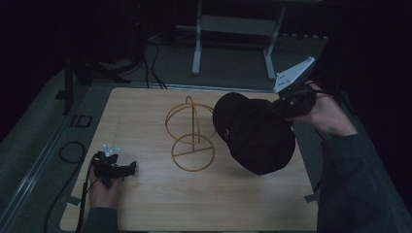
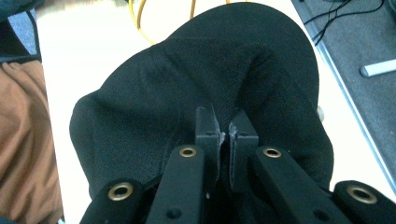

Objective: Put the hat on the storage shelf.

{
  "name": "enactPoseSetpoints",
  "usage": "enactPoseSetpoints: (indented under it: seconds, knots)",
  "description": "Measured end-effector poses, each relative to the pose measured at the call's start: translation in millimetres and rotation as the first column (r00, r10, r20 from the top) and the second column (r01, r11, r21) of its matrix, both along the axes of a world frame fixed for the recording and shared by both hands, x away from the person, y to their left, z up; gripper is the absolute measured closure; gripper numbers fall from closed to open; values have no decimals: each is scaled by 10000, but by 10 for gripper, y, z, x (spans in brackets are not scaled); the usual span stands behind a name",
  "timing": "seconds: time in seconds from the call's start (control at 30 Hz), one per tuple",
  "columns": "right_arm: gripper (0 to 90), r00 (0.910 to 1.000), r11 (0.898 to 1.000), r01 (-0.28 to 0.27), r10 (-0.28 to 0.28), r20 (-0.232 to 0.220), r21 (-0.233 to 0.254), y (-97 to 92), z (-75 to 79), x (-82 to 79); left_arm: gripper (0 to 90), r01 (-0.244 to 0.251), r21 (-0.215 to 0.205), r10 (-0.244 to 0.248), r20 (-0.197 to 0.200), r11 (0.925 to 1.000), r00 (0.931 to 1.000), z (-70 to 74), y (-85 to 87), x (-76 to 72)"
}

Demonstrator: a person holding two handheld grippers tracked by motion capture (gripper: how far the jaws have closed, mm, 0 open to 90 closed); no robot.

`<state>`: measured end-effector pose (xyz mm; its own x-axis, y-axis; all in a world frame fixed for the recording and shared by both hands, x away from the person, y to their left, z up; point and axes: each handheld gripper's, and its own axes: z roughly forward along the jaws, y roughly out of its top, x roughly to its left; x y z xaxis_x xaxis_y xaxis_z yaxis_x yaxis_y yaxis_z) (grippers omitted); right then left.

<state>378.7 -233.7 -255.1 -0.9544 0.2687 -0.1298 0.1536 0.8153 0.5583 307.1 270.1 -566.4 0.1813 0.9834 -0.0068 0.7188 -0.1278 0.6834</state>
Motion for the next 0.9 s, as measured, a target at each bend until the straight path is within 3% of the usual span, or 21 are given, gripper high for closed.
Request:
enactPoseSetpoints:
  seconds: [0.5, 0.9]
  knots:
    - [855, 9981, 9988, -407, 394, 468, 273, 140, 227, -22, 18, 5, 3, -5, -3, 10000, 10000, 0, 0, 0]
    - [855, 9955, 9961, -704, 667, 671, 539, 319, 255, 0, 18, 6, 5, -6, 0, 10000, 10000, 0, 1, 0]
